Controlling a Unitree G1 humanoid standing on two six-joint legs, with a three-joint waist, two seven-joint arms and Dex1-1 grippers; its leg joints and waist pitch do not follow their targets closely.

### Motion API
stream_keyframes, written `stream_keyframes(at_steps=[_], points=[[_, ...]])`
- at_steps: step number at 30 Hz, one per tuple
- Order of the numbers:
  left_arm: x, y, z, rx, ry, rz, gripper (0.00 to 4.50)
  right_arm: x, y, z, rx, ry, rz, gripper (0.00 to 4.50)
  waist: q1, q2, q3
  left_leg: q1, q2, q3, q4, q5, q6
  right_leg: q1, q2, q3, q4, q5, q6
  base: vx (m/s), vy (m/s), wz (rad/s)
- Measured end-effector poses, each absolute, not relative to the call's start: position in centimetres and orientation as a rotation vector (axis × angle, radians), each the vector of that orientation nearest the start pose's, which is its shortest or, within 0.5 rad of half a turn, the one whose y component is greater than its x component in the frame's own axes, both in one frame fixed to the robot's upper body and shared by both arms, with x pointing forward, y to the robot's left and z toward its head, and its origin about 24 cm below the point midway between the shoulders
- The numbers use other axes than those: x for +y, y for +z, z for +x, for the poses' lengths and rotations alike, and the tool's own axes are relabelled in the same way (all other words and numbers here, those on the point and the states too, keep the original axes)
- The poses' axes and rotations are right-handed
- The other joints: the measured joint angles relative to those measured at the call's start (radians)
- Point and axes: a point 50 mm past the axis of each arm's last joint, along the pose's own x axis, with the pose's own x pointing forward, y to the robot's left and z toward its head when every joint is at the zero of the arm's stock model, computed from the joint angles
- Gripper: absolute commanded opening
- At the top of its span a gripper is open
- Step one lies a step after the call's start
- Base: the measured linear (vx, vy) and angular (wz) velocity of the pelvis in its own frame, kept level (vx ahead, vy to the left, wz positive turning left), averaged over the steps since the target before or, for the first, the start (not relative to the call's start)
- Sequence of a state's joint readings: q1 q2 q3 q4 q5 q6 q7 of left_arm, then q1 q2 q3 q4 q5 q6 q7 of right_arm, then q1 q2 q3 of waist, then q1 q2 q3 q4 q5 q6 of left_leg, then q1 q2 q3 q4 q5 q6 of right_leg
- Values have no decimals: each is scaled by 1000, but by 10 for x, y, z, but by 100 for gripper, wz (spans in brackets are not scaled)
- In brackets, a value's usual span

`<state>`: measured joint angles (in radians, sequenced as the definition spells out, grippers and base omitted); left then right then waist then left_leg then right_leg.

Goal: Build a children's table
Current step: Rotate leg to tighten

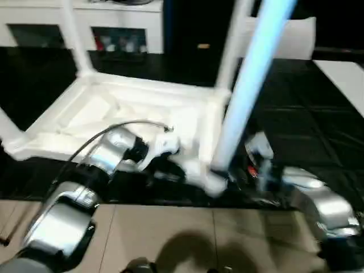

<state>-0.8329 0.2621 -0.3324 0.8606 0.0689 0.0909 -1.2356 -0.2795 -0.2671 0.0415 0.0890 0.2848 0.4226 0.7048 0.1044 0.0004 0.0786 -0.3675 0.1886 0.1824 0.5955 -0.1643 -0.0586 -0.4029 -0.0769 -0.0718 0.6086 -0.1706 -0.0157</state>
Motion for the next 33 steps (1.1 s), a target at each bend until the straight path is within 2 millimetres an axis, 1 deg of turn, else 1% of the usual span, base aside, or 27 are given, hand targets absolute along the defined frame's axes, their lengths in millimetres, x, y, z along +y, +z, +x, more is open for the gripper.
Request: stream_keyframes(at_steps=[2, 3, 5, 6, 9, 11, 12, 13, 16, 17, 20, 22, 25, 26, 28, 30, 32, 33], points=[[89, 69, 349, 495, -1317, 410, 0, -141, 64, 300, 244, 651, 102, 199, -18, -1, 0, -1, 0, 0, 2, 0, 0, -1, 0, 0, 0, 0, 0, 0, 0, 0], [81, 68, 351, 492, -1283, 393, 0, -143, 65, 305, 243, 582, 114, 198, -24, -1, 0, -1, 0, 0, 2, 0, 0, -1, 0, 1, -1, 0, 0, 0, 0, 0], [72, 67, 355, 491, -1205, 365, 0, -139, 65, 316, 244, 460, 145, 198, -37, -2, 0, -2, 0, 0, 1, 0, 0, -3, 0, 1, 0, 2, -1, 0, 0, 0], [67, 67, 357, 485, -1173, 354, 0, -138, 65, 322, 246, 403, 151, 198, -39, -2, 0, -2, 0, 0, 1, 0, 0, -3, 0, 0, 1, 5, -1, 0, 0, 0], [60, 67, 361, 472, -1096, 333, 0, -131, 69, 335, 246, 287, 160, 198, -43, -2, 0, -2, 1, -1, -4, 0, 0, -5, 2, -1, 1, 6, -3, 0, 0, 0], [57, 68, 362, 465, -1074, 327, 0, -128, 69, 339, 232, 257, 158, 198, -43, -2, 0, -3, 1, -1, -6, 0, 0, -6, 2, -1, 1, 7, -5, 0, 0, 0], [57, 68, 363, 462, -1068, 325, 0, -127, 70, 340, 223, 249, 154, 254, -43, -2, 0, -4, 1, -1, -6, 0, 0, -7, 2, -1, 1, 7, -5, 0, 0, 0], [57, 69, 363, 459, -1067, 326, 0, -127, 70, 340, 219, 248, 157, 268, -43, -2, 0, -5, 1, -1, -6, 0, 0, -8, 2, -1, 0, 7, -5, 0, 0, 0], [60, 70, 365, 449, -1049, 337, 0, -121, 71, 341, 201, 261, 216, 271, -48, -2, 0, -7, 1, 1, -6, -1, 1, -11, 2, 0, 1, 8, -6, 0, 0, 0], [62, 70, 365, 447, -1044, 340, 0, -121, 71, 341, 199, 272, 219, 306, -50, -2, 0, -7, 1, 1, -6, -1, 1, -12, 2, 0, 1, 8, -6, 0, 0, 0], [69, 70, 365, 433, -1057, 352, 0, -130, 70, 332, 178, 363, 172, 316, -46, -2, 0, -8, 1, 1, -6, -1, 1, -12, 2, 0, 0, 8, -6, 0, 0, 0], [75, 70, 364, 425, -1089, 358, 0, -140, 68, 323, 174, 438, 144, 351, -47, -2, 0, -8, 1, 1, -6, -1, 1, -12, 2, 0, 0, 8, -6, 0, 0, 0], [83, 67, 360, 405, -1138, 371, 0, -148, 66, 315, 171, 536, 83, 362, -46, -2, 0, -8, 1, 1, -6, -1, 1, -12, 2, 0, 1, 8, -6, 0, 0, 0], [85, 67, 359, 402, -1157, 378, 0, -150, 66, 313, 170, 563, 67, 382, -44, -2, 0, -8, 1, 1, -5, -1, 1, -12, 2, 0, 1, 8, -6, 0, 0, 0], [91, 68, 355, 393, -1234, 420, 0, -160, 65, 305, 180, 658, 21, 401, -39, -1, 0, -8, 1, 1, -5, -1, 1, -11, 2, 0, 1, 8, -6, 0, 0, 0], [100, 66, 352, 401, -1286, 445, 0, -171, 66, 299, 188, 715, -10, 413, -31, -1, 0, -6, 1, 1, -4, -1, 1, -9, 2, 0, 1, 8, -6, 0, 0, 0], [106, 68, 350, 398, -1329, 488, 0, -176, 71, 294, 189, 798, -31, 413, -22, -1, 0, -5, 1, 1, -3, -1, 1, -8, 2, 0, 1, 9, -7, 0, 0, 0], [109, 68, 348, 405, -1362, 510, 0, -179, 74, 290, 188, 850, -43, 413, -16, -2, 0, -2, 2, 1, -3, -1, 1, -5, 2, 0, 1, 8, -6, 0, 0, 0]])
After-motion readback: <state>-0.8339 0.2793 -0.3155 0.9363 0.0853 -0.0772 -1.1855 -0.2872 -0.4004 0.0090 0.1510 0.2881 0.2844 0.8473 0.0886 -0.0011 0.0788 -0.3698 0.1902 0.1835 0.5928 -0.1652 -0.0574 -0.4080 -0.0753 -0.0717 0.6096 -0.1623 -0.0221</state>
